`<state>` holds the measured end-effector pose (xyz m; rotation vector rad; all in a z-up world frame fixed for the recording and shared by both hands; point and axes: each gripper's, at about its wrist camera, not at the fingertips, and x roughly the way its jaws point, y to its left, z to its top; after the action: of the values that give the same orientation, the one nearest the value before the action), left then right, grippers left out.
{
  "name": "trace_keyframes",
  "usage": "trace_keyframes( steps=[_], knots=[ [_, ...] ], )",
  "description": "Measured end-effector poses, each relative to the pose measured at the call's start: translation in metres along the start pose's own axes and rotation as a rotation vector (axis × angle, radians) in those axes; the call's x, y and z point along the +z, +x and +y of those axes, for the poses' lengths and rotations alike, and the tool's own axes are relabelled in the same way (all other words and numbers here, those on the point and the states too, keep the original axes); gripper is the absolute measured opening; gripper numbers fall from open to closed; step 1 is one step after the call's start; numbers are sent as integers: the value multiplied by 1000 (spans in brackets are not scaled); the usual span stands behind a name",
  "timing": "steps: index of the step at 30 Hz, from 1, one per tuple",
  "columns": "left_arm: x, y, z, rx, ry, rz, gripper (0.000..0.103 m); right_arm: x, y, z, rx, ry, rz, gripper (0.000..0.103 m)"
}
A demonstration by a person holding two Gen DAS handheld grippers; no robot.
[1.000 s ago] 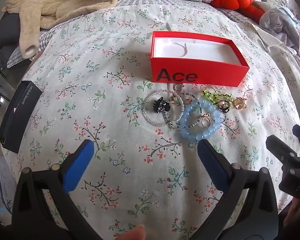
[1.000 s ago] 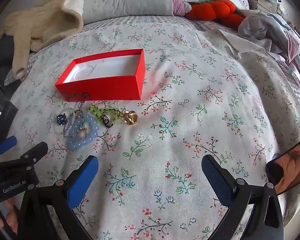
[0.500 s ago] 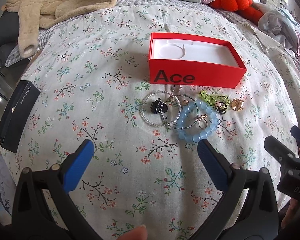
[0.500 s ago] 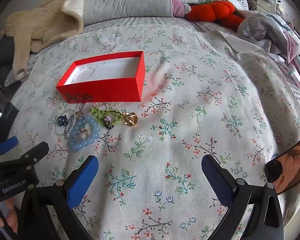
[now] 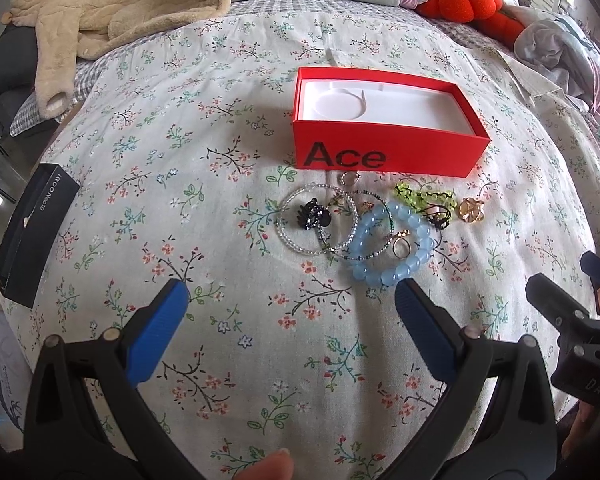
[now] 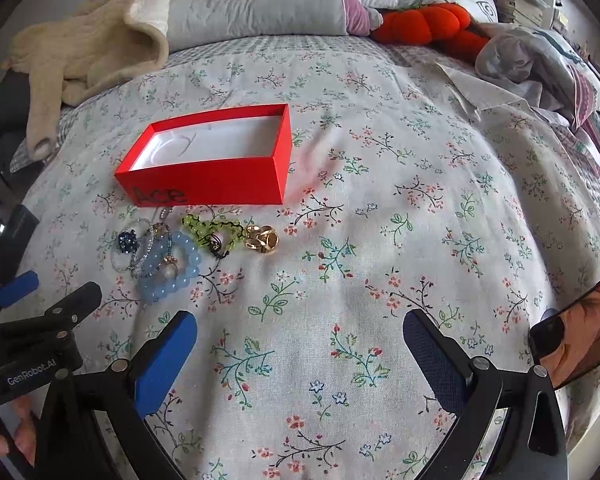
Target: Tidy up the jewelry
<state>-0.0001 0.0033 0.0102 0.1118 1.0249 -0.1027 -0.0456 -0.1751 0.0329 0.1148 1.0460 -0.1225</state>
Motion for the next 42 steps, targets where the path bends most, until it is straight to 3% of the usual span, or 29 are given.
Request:
trace_keyframes(
  steps=[33,38,42],
  knots=[
    [1,1,0,-2,-3,3,103,-1,0,0,3,0,1,103],
    [4,-2,4,2,-9,-30,103,4,5,-4,20,21,9,103],
    [16,-2,6,-11,46,-47,103,14,15,-8,28,19,23,103]
  ],
)
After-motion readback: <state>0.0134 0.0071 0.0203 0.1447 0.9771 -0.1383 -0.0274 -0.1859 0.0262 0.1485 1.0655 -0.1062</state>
